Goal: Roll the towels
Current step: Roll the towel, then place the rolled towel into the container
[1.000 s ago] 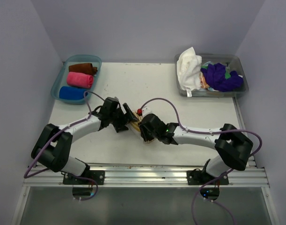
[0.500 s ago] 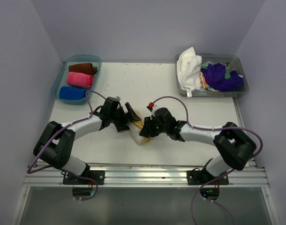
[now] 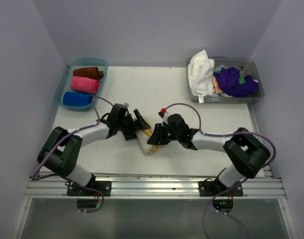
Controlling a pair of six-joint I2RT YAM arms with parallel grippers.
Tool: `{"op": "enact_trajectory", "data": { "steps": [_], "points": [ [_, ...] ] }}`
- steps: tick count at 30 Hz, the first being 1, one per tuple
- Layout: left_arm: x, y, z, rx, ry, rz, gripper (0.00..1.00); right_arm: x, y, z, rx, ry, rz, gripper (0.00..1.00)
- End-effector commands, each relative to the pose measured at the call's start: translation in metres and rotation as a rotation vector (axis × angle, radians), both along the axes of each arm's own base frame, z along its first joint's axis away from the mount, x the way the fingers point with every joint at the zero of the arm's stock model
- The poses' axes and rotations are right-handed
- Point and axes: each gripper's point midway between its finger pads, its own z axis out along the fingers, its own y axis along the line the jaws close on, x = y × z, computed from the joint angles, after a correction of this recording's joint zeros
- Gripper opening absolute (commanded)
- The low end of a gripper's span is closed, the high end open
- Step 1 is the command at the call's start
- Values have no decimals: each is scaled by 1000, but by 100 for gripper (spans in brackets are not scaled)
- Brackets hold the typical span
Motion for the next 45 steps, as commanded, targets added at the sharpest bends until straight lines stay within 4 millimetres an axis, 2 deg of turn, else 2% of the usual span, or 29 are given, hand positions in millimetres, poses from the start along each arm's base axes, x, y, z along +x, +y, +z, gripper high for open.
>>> {"op": "enact_trajectory", "data": {
  "steps": [1,10,12,15,16,17,20,21,22,23,24,25,28,30,31,34,36,39,40,42,43,44,45],
  "points": [
    [2,-7,-1,-22,-27,-30,100,-5,-3,-10,-13,41,1,20],
    [11,-13,-10,-19,-19,-28,98,-3,-7,-12,-43,30,2,20],
    [12,-16,-11,-22,-15,-27,93,-2,-8,-13,-58,25,0,20],
    [12,-19,-13,-26,-9,-27,79,0,-11,-14,-88,12,-1,23],
    [12,-19,-13,-26,-7,-26,70,0,-12,-14,-96,11,-3,29],
    [13,-20,-13,-27,-7,-26,65,1,-13,-12,-101,3,-5,46],
    [16,-22,-9,-34,-11,-27,44,4,-21,-7,-151,-28,-21,74],
    [16,-21,-9,-36,-9,-30,41,3,-28,0,-177,-44,-24,77],
    [17,-21,-7,-42,-12,-30,33,10,-35,4,-206,-75,-58,80],
    [19,-21,-4,-47,-18,-28,30,6,-47,2,-262,-64,-68,83],
    [20,-20,0,-54,-29,-31,27,11,-53,20,-255,-111,-102,83],
    [23,-17,2,-57,-34,-25,26,16,-62,26,-280,-141,-148,84],
    [29,-14,17,-99,-57,-32,25,14,-82,58,-255,-207,-233,86],
    [35,-11,32,-121,-87,-31,25,15,-103,60,-301,-221,-316,87],
    [40,-7,39,-132,-101,-25,25,16,-111,70,-293,-248,-351,87],
    [53,2,66,-147,-152,-12,25,14,-135,74,-341,-265,-435,87],
    [60,9,91,-149,-192,-10,25,13,-148,71,-381,-264,-471,87],
    [82,33,136,-150,-281,28,25,10,-155,71,-402,-263,-489,87],
    [96,53,155,-140,-306,75,25,10,-156,71,-404,-263,-492,88],
    [110,79,173,-99,-351,119,24,11,-157,72,-407,-263,-494,87],
    [124,108,180,-61,-365,196,24,11,-157,71,-410,-263,-494,87],
    [132,124,196,-39,-390,227,24,11,-156,71,-411,-264,-493,87],
    [140,137,200,-25,-398,260,23,12,-156,70,-417,-262,-493,87]
  ]
}}
